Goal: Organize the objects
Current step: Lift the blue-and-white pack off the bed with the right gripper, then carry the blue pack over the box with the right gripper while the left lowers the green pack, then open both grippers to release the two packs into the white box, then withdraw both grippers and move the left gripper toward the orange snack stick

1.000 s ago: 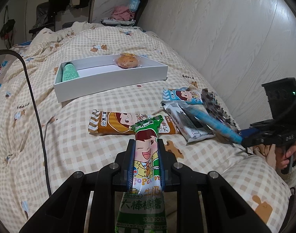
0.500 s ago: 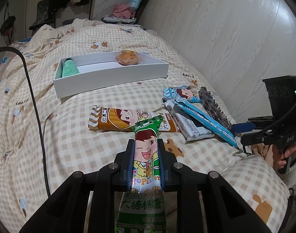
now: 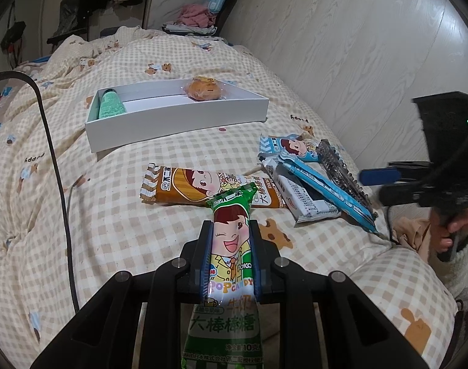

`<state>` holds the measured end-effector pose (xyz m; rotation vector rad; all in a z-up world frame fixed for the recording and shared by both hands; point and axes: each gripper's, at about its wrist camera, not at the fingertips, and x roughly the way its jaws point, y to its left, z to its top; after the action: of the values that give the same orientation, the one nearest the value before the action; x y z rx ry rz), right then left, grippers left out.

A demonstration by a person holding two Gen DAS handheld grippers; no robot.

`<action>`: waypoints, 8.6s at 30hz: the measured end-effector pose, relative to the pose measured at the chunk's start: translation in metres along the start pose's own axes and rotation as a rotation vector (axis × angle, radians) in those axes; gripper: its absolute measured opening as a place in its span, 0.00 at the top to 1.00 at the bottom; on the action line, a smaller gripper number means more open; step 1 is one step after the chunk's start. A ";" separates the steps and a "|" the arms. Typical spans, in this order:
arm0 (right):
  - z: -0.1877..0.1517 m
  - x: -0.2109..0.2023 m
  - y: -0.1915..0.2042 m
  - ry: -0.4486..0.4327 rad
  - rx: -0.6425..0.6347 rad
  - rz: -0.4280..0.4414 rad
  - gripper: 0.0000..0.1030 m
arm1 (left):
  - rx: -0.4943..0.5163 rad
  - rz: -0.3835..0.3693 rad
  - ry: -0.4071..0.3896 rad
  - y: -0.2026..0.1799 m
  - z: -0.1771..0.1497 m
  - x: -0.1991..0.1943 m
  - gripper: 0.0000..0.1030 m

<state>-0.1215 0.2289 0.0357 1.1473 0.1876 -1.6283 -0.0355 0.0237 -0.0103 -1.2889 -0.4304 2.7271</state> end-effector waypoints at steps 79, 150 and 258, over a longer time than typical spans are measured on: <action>0.181 0.064 -0.027 -0.242 0.108 -0.039 0.71 | -0.106 0.238 -0.250 0.076 0.172 0.074 0.77; 0.177 0.075 -0.030 -0.193 0.032 -0.113 0.30 | -0.095 0.389 -0.253 0.105 0.167 0.014 0.34; -0.041 0.009 0.018 -0.409 -0.080 -0.159 0.05 | 0.200 0.080 -0.281 -0.017 0.021 -0.021 0.02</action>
<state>-0.0821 0.2417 0.0153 0.7332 0.0791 -1.9414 -0.0385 0.0311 0.0232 -0.8987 -0.1215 2.9383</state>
